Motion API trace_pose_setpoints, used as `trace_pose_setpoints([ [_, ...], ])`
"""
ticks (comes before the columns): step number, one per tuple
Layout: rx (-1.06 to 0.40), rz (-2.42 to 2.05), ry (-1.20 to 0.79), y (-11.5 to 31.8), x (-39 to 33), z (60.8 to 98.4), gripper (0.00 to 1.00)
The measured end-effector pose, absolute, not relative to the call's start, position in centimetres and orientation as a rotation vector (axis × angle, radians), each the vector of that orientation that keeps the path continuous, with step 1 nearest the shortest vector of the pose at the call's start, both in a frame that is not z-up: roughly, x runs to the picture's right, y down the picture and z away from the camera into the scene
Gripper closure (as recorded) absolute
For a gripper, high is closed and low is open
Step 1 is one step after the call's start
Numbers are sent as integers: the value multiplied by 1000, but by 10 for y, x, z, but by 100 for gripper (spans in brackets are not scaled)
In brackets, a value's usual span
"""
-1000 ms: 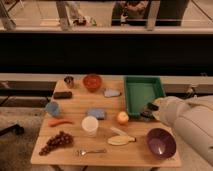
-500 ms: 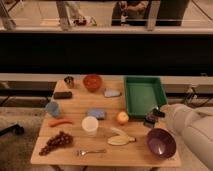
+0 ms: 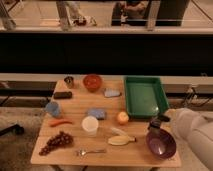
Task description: Place brush in purple bowl
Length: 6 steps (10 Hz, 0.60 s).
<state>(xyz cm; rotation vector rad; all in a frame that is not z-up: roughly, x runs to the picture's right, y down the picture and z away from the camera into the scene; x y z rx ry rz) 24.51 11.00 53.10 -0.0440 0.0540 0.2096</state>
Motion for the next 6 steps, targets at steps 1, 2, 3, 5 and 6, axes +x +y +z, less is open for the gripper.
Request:
trace_pose_setpoints([
  [1, -56, 205, 60, 113, 245, 532, 100],
  [2, -71, 199, 67, 118, 245, 532, 100],
  [3, -82, 197, 70, 122, 245, 533, 100],
  [5, -91, 195, 65, 127, 246, 532, 100],
  [6, -97, 198, 57, 129, 248, 531, 100],
])
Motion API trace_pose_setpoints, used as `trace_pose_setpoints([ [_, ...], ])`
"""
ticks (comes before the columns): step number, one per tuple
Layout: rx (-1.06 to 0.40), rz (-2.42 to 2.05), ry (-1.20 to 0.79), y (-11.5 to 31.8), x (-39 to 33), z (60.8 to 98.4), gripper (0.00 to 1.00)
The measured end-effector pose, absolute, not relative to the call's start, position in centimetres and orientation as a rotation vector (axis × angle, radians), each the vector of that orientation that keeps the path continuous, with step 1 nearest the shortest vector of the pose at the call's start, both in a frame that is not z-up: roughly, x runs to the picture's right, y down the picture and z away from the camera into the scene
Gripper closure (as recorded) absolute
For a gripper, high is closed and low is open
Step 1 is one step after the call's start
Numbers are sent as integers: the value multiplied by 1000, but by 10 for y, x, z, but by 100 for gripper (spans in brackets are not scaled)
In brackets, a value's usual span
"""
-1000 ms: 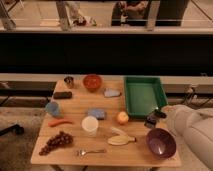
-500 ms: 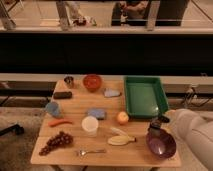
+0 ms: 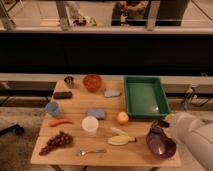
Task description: Place brush in purple bowl
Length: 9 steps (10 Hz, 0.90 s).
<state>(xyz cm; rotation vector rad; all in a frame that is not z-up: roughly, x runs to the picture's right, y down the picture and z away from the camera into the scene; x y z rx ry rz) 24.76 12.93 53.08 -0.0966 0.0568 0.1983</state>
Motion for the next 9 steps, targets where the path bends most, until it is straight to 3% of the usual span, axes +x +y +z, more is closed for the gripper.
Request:
trace_pose_setpoints([
  [9, -144, 230, -44, 154, 269, 532, 100],
])
